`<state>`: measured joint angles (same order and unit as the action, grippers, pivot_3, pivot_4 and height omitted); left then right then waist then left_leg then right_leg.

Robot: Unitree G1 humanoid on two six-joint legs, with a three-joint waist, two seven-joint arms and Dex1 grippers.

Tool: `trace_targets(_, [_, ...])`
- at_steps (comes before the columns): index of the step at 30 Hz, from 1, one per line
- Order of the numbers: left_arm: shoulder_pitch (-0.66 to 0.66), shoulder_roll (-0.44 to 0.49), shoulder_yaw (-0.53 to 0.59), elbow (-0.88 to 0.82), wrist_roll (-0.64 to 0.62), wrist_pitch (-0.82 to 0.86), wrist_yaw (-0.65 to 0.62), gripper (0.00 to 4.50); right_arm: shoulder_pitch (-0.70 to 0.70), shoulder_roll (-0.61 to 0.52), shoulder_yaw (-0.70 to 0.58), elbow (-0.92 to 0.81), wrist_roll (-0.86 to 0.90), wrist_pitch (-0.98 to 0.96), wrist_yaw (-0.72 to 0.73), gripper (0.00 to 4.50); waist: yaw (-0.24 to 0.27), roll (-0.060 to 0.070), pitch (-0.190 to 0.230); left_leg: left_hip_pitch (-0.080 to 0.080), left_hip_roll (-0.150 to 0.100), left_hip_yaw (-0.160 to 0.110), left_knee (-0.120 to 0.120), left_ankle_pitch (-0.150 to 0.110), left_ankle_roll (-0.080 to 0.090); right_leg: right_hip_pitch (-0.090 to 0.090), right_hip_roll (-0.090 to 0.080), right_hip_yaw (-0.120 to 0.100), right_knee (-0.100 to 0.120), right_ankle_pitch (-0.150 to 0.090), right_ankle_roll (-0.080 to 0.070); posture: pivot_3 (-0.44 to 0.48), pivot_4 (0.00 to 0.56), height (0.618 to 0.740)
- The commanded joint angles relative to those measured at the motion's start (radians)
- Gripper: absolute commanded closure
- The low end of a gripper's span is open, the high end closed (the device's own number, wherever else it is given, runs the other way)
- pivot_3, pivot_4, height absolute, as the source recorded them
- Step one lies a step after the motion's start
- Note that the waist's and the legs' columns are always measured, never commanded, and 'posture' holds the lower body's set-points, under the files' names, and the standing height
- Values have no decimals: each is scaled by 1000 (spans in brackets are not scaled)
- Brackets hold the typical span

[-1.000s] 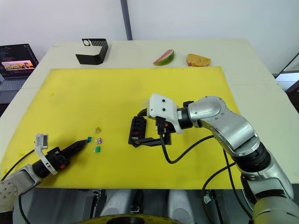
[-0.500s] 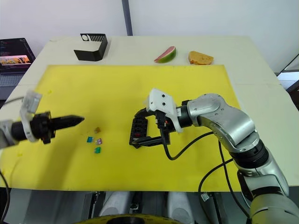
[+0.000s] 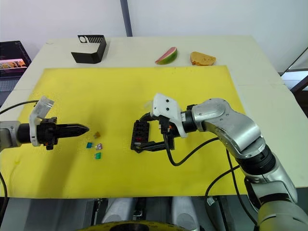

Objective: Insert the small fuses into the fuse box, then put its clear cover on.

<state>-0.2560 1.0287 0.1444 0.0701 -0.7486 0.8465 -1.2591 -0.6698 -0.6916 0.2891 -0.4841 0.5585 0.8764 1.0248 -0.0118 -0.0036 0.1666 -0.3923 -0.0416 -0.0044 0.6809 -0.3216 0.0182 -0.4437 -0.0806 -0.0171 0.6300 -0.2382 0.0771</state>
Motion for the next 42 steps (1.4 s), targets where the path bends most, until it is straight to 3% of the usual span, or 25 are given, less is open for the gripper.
trace_targets(1, [-69,-1,-46,121,42,3,-70,2599,-7,-2,-8,-26,-4,-21,0,0,1,0,0,0,0,0,0,0,0,0,0,0,0,0,0,0,150,740])
trace_targets(7, [-136,-18,-102,246,102,-3,-139,2599,-1,-16,-11,-33,-15,-20,-5,0,-1,0,0,0,0,0,1,0,0,0,0,-1,0,1,2,0,150,740])
trace_targets(13, [5,7,13,126,-11,169,-129,2599,22,-28,-28,-60,-4,0,-30,0,-5,0,0,-1,0,0,1,0,0,-1,0,-1,0,1,2,0,150,740])
trace_targets(17, [118,-3,127,46,-79,269,-65,2599,27,-26,-30,-73,4,11,-47,0,-2,-1,0,0,0,0,1,-1,1,0,0,-1,0,1,2,0,150,740])
trace_targets(21, [153,-27,171,12,-117,328,-8,2599,24,-21,-21,-72,4,11,-55,0,4,-1,0,0,0,-1,1,0,0,1,0,-1,1,1,1,0,150,740])
trace_targets(30, [139,-113,155,16,-119,374,105,2599,14,-18,6,-61,-18,-10,-53,0,1,-1,0,1,0,-1,1,0,0,1,0,-1,1,1,2,0,150,740])
trace_targets(42, [71,-128,74,30,-105,392,115,2599,24,-25,-6,-87,-13,-1,-61,0,3,-1,0,1,0,-1,2,0,0,1,0,-1,1,1,2,0,150,740])
